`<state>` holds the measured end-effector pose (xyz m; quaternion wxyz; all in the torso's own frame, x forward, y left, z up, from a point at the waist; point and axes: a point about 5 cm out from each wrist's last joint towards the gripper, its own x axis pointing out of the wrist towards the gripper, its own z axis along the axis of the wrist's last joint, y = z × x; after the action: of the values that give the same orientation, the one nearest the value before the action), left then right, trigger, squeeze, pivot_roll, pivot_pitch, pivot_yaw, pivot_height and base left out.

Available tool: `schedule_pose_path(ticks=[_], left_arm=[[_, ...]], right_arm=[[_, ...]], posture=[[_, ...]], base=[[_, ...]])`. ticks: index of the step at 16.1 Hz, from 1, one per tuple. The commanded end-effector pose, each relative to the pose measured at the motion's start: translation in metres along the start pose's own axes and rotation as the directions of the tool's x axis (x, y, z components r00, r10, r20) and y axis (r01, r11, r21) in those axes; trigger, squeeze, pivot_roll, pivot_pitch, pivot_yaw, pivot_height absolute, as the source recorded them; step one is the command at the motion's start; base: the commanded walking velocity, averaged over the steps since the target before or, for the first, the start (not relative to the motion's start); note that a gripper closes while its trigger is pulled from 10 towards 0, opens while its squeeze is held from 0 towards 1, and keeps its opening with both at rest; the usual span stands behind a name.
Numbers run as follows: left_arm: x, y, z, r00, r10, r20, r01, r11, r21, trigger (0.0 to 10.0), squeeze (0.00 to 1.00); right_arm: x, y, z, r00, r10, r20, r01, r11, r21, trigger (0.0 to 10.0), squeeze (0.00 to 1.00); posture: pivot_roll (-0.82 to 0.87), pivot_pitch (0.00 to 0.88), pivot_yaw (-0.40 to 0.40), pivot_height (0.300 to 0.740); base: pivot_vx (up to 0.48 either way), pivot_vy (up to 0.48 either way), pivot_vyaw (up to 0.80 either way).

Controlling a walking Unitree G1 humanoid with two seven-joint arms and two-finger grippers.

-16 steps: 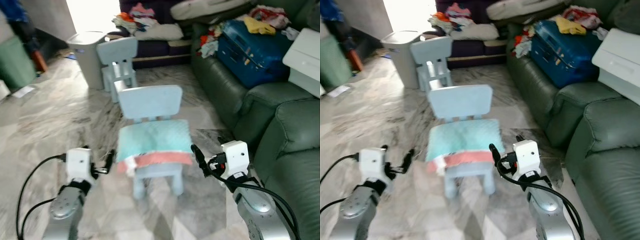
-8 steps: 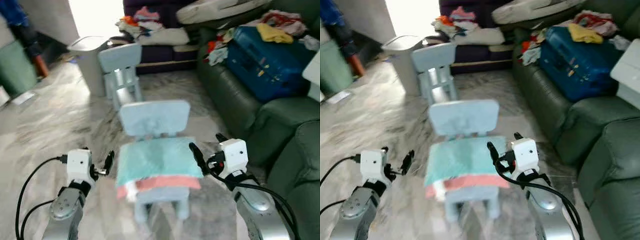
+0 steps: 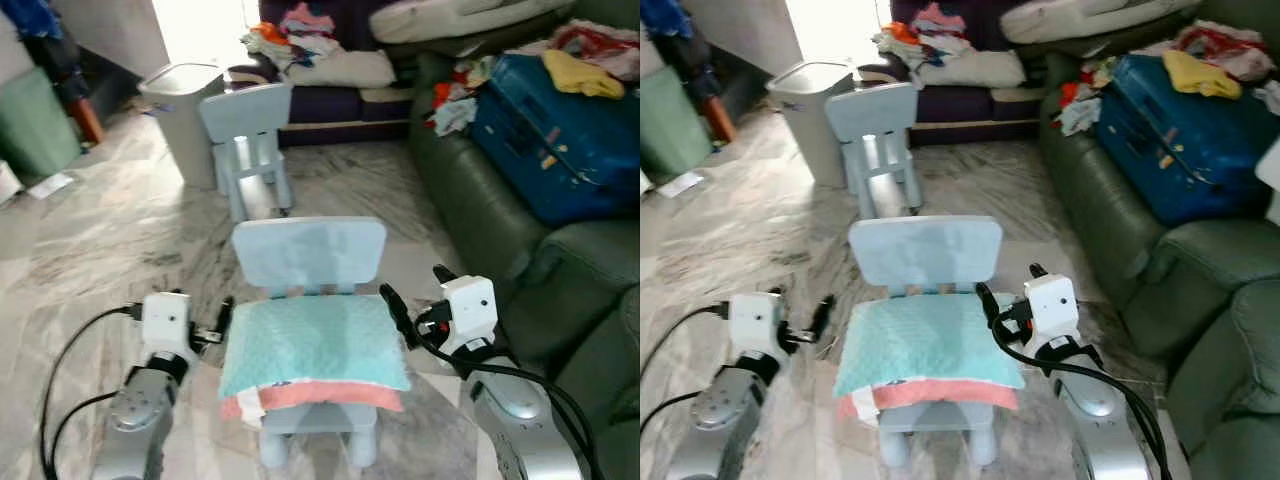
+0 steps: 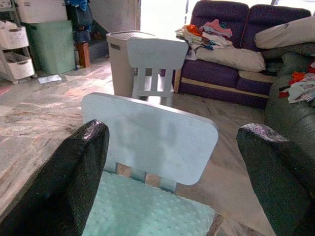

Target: Move the pillow to the sofa

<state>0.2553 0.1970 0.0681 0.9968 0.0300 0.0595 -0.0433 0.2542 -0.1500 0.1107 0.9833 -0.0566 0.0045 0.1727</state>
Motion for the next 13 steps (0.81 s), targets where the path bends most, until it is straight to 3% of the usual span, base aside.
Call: schedule_pose_path(ticks=[1, 13], left_arm=[[0.0001, 0.0025, -0.0008, 1.0, 0.02, -0.011, -0.019, 1.0, 0.012, 10.0, 0.0], [0.0037, 0.001, 0.0005, 1.0, 0.015, -0.008, -0.015, 1.0, -0.009, 10.0, 0.0]], right_arm=[[-0.0007, 0.0006, 0.0038, 1.0, -0.001, 0.015, 0.001, 1.0, 0.0, 10.0, 0.0], [0.0033, -0.001, 0.0123, 0.999, -0.027, 0.033, 0.026, 0.999, 0.029, 10.0, 0.0]], posture=[[-0.15, 0.003, 0.049, 0.74], [-0.16, 0.014, 0.047, 0.74]], base=[[0.0, 0.0, 0.0], [0.0, 0.0, 0.0]])
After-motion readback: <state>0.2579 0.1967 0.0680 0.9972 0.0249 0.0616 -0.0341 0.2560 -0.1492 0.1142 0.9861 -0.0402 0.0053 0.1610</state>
